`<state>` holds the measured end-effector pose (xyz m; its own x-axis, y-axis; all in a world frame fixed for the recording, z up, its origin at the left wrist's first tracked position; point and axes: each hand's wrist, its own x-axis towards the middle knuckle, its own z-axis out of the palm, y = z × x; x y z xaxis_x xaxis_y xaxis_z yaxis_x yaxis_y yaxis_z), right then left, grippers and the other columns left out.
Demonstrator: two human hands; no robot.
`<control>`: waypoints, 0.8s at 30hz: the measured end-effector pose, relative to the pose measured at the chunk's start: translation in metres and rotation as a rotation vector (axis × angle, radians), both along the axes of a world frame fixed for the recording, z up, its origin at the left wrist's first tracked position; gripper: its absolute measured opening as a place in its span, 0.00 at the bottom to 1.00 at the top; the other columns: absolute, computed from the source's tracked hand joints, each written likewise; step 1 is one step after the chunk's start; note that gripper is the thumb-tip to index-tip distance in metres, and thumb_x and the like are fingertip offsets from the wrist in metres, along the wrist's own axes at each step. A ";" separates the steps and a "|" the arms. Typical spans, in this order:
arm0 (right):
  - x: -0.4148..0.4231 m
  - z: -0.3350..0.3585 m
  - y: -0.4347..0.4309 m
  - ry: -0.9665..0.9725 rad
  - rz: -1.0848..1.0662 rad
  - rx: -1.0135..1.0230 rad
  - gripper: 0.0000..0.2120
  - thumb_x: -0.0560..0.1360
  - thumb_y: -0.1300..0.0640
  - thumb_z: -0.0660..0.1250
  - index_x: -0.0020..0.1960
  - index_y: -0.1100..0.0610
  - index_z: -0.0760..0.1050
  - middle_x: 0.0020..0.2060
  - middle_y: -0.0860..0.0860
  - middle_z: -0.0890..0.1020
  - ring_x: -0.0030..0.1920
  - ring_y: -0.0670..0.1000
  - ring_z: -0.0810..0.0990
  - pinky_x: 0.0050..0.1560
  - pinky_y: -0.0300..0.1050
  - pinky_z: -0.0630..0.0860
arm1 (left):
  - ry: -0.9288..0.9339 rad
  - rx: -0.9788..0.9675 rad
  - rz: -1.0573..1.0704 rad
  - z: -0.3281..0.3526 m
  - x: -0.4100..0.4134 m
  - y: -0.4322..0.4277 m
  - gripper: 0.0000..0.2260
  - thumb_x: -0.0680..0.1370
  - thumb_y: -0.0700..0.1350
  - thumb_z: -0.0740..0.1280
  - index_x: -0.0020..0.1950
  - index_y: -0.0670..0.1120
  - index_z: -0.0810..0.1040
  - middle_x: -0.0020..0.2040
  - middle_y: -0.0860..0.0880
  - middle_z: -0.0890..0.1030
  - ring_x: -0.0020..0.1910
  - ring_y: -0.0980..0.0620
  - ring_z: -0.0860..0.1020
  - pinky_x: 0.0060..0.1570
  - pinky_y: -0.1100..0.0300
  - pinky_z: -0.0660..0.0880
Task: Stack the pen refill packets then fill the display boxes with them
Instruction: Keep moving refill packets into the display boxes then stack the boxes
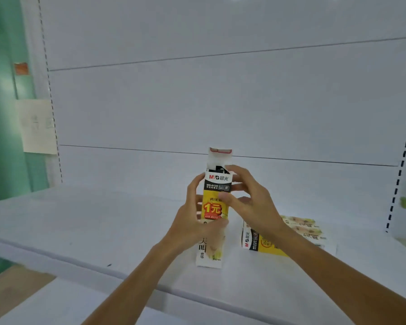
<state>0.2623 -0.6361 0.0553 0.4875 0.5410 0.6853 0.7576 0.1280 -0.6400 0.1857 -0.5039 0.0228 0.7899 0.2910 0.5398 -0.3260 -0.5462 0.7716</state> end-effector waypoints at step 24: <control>0.014 0.039 0.019 0.083 0.064 0.029 0.09 0.75 0.50 0.66 0.55 0.46 0.78 0.50 0.48 0.82 0.53 0.49 0.80 0.55 0.54 0.78 | 0.114 -0.235 0.017 -0.005 0.019 -0.001 0.12 0.69 0.54 0.71 0.49 0.57 0.73 0.46 0.53 0.83 0.46 0.53 0.82 0.44 0.60 0.75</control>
<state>0.2768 -0.6168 0.0938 0.5086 0.5535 0.6596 0.6918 0.1934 -0.6957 0.2047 -0.5045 0.0182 0.8357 0.4117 0.3635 -0.2220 -0.3520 0.9093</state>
